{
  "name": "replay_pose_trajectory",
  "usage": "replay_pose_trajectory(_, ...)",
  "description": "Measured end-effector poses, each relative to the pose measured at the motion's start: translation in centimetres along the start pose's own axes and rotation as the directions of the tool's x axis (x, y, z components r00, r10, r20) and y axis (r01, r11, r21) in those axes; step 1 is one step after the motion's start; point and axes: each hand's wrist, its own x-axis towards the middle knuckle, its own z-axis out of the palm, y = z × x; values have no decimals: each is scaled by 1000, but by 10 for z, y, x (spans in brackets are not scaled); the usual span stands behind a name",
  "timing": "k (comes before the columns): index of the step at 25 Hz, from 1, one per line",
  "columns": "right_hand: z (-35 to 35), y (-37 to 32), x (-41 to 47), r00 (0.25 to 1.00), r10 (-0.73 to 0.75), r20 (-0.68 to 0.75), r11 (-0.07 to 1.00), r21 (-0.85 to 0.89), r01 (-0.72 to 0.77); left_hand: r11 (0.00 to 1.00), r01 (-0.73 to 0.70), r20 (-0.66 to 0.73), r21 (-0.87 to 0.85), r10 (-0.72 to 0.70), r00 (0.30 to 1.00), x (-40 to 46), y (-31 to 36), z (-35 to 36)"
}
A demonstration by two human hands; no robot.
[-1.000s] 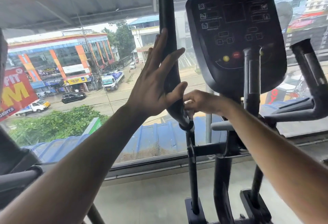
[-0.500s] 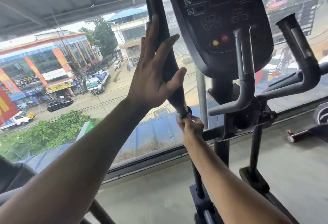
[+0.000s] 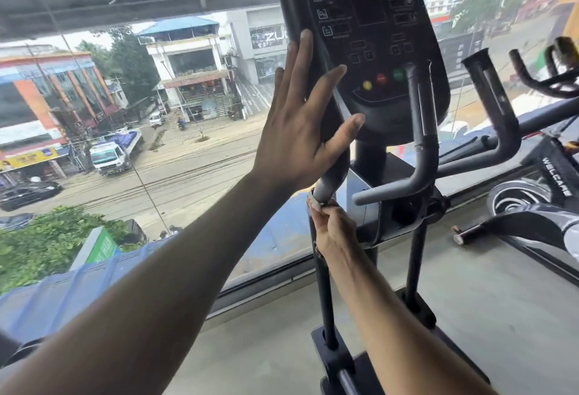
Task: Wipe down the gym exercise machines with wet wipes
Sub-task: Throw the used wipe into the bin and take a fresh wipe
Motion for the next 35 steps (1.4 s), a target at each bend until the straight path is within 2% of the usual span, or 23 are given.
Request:
replay_pose_trajectory(2, 4, -12, -24, 995, -5, 102, 999, 54, -1, 1000, -10, -12, -13, 10, 1000, 0, -1, 0)
replay_pose_trajectory(4, 5, -25, -44, 988, -67, 138, 998, 18, 66, 999, -33, -26, 6, 33, 999, 1, -4, -1)
replay_pose_trajectory(7, -8, -32, -59, 973, -217, 84, 962, -152, 228, 986, -158, -11, 52, 158, 987, 2, -26, -9)
replay_pose_trajectory(10, -36, -28, -56, 957, -286, 37, 885, -372, 279, 941, -332, -15, 60, 333, 943, 10, -61, -14)
replay_pose_trajectory(12, -48, -22, -54, 955, -297, 20, 831, -488, 268, 920, -386, -48, 63, 389, 920, 17, -78, -6)
replay_pose_trajectory(16, -52, -4, -42, 964, -265, 10, 803, -551, 226, 925, -380, -68, -3, 378, 923, 1, -109, 26)
replay_pose_trajectory(18, -48, 8, -32, 963, -271, 11, 804, -548, 232, 935, -354, 5, -21, 354, 935, -17, -131, 43)
replay_pose_trajectory(20, -43, 17, -23, 956, -293, 28, 760, -600, 251, 941, -337, 76, -39, 339, 938, -32, -149, 61)
replay_pose_trajectory(24, -31, 23, -22, 923, -348, 166, 605, -712, 356, 949, -297, 211, -106, 314, 926, -47, -180, 91)
replay_pose_trajectory(28, -33, 28, -3, 909, -320, 266, 457, -798, 394, 976, -129, 309, -173, 179, 934, -76, -223, 135)
replay_pose_trajectory(29, -34, 34, -2, 899, -311, 309, 383, -825, 416, 972, -121, 334, -203, 185, 924, -81, -230, 150)
replay_pose_trajectory(32, -20, 48, -3, 782, -261, 566, 86, -793, 603, 935, -179, 357, -307, 288, 889, -82, -256, 191)
replay_pose_trajectory(35, 5, 60, 27, 699, -273, 661, -60, -737, 673, 869, -209, 259, -448, 350, 900, -62, -286, 224)
